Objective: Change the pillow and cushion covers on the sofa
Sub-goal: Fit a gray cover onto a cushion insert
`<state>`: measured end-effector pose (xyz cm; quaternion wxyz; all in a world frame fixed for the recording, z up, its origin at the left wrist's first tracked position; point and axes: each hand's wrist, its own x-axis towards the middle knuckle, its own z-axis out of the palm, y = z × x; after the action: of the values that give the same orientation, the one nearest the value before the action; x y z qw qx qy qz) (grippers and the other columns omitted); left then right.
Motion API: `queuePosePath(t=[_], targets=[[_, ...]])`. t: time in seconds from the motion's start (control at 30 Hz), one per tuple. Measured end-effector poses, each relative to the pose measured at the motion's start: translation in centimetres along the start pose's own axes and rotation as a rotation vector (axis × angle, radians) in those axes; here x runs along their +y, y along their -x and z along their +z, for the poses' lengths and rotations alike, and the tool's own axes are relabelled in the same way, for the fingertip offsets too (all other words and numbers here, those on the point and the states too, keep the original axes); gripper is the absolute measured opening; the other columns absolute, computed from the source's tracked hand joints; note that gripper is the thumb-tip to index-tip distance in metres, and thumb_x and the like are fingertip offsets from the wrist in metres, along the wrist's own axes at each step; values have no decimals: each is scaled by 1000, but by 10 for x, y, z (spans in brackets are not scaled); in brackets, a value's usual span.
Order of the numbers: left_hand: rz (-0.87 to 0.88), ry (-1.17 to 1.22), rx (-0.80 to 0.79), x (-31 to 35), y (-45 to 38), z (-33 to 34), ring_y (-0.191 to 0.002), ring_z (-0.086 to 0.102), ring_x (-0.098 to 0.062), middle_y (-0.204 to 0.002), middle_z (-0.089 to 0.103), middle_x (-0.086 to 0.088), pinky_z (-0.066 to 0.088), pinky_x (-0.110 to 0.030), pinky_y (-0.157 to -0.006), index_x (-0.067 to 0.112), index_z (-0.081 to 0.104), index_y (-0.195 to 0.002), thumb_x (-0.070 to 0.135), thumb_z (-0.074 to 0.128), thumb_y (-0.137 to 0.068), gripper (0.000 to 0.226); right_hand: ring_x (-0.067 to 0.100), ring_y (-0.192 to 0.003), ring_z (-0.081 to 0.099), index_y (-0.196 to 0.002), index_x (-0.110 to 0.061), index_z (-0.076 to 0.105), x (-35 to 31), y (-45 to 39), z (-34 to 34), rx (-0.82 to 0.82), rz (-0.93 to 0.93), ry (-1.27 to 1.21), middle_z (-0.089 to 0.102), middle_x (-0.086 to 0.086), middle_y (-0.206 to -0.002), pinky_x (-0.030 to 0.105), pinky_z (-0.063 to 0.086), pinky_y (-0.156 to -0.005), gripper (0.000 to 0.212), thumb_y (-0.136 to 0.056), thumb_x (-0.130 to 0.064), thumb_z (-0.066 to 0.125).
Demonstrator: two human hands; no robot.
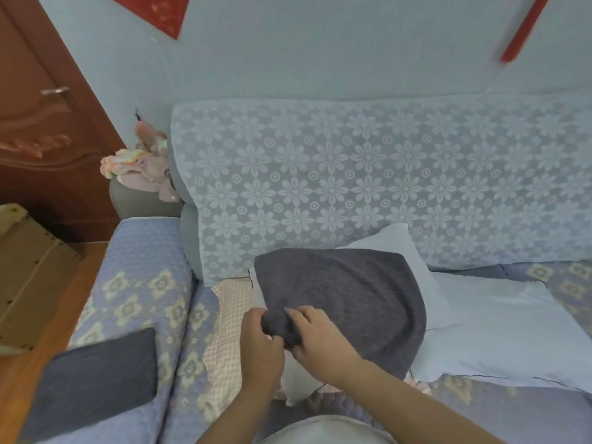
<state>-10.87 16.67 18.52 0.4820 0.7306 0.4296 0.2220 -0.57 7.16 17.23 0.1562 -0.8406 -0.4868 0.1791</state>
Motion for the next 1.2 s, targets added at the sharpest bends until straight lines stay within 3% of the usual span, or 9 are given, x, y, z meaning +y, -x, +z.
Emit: queuePosePath(t=[0.13, 0.27, 0.4, 0.57, 0.73, 0.83, 1.0, 1.1, 1.2], targets=[[127, -76, -19, 11, 7, 7, -77, 44, -5, -85, 43, 5, 35, -20, -66, 22, 41, -76, -16, 57, -71, 41, 29, -101, 57, -106, -15, 70, 15, -7, -29, 252, -43, 123, 66, 4, -107, 45, 52, -90, 41, -79, -25, 40], [-47, 120, -27, 51, 2, 5, -68, 50, -10, -78, 53, 2, 37, -19, -57, 20, 50, -83, -14, 53, -82, 34, 23, -118, 56, -117, -8, 66, 9, -10, -77, 485, 32, -97, 68, 10, -119, 35, 33, -114, 38, -87, -9, 44], [-167, 608, -118, 121, -29, -5, -70, 63, -14, -79, 68, -5, 50, -28, -62, 14, 56, -101, 4, 58, -94, 12, 12, -83, 62, -111, -17, 59, -19, -14, -173, 545, 66, -441, 67, 0, -88, 31, 50, -78, 36, -87, 1, 39], [4, 322, -308, 192, -91, -48, -74, 61, -25, -79, 65, -16, 46, -39, -69, -4, 60, -90, 58, 70, -74, 65, 20, -77, 59, -110, -13, 58, -22, -12, -271, 681, -1, -118, 65, 3, -85, 40, 49, -74, 30, -85, 0, 47], [249, 211, -338, 268, -113, -104, -65, 57, -17, -71, 63, -6, 42, -29, -63, 18, 59, -73, 25, 81, -84, 25, 12, -69, 57, -96, -25, 52, -41, 0, -308, 386, -85, 96, 58, -10, -75, 32, 47, -64, 40, -81, -58, 70], [406, -102, -412, 296, -101, -123, -62, 60, -11, -75, 69, 3, 43, -27, -58, 24, 60, -84, 36, 86, -76, 30, 24, -73, 58, -95, -23, 44, -43, -3, -316, 394, 103, 467, 49, -5, -71, 40, 50, -64, 19, -89, -28, 61], [582, -666, -347, 314, -96, -113, -76, 58, -13, -81, 60, 8, 39, -29, -60, 28, 59, -86, 36, 76, -85, 18, 31, -87, 61, -99, -23, 72, -58, -9, -358, 875, 141, 173, 70, 5, -92, 40, 54, -77, 41, -73, -3, 49], [508, -339, -146, 324, -110, -119, -62, 57, -10, -63, 62, 9, 37, -28, -56, 18, 61, -70, 23, 58, -97, 28, 23, -77, 52, -81, -23, 65, -61, -16, -381, 724, 122, 53, 58, 3, -86, 31, 43, -64, 33, -81, 3, 44], [241, 386, -393, 335, -112, -120, -89, 74, -23, -91, 78, -5, 58, -38, -83, 6, 74, -98, 10, 55, -100, 19, 19, -63, 46, -67, -19, 53, -58, -24, -389, 561, 104, -207, 52, 1, -66, 29, 32, -55, 33, -94, -1, 49]])
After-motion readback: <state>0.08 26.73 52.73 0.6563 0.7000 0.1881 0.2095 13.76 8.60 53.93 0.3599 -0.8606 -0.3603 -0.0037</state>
